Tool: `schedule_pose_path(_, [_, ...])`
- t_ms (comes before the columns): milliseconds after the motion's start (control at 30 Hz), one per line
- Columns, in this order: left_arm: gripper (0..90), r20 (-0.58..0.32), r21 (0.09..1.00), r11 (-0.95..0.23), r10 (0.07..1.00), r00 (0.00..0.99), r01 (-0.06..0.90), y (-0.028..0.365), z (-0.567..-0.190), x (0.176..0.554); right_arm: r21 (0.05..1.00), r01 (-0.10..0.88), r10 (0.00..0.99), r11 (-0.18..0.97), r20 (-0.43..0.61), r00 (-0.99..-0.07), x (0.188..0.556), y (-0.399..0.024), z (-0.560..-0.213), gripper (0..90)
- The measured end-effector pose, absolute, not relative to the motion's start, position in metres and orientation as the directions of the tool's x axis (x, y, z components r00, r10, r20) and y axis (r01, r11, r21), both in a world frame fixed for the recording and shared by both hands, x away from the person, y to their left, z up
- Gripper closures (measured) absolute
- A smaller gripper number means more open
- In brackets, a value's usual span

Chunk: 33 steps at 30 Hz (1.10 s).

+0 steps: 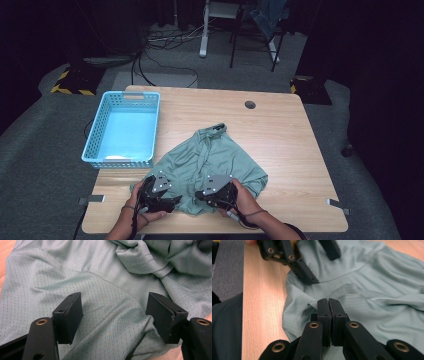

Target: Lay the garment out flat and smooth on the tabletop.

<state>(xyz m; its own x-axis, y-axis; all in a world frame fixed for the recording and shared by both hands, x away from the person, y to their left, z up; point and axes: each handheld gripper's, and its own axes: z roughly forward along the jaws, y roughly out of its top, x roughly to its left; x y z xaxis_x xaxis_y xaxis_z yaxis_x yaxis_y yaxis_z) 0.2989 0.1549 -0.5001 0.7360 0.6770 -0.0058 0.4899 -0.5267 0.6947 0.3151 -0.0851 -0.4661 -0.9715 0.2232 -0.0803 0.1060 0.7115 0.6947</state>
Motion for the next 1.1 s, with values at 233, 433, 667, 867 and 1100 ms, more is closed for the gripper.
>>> schedule_pose_path(233, [29.5,-0.003,0.704,-0.521,0.677,0.736,0.482,0.156,-0.501,0.298,0.728,0.144,0.296,0.670,-0.085,-0.951,0.324,-0.105,-0.454,88.2])
schedule_pose_path(433, [29.5,-0.004,0.707,-0.516,0.680,0.733,0.483,0.156,-0.502,0.297,0.754,0.175,0.368,0.634,-0.095,-0.925,0.335,-0.130,-0.442,88.3])
schedule_pose_path(667, [29.5,-0.004,0.707,-0.516,0.681,0.732,0.484,0.156,-0.502,0.297,0.773,0.214,0.440,0.597,-0.092,-0.893,0.346,-0.161,-0.434,88.4])
schedule_pose_path(867, [29.5,-0.004,0.711,-0.513,0.681,0.732,0.481,0.156,-0.502,0.297,0.770,0.232,0.479,0.594,-0.107,-0.871,0.351,-0.181,-0.430,88.4])
schedule_pose_path(1100, [29.5,-0.002,0.713,-0.513,0.680,0.733,0.478,0.157,-0.502,0.297,0.769,0.280,0.549,0.574,-0.107,-0.829,0.363,-0.211,-0.432,88.4])
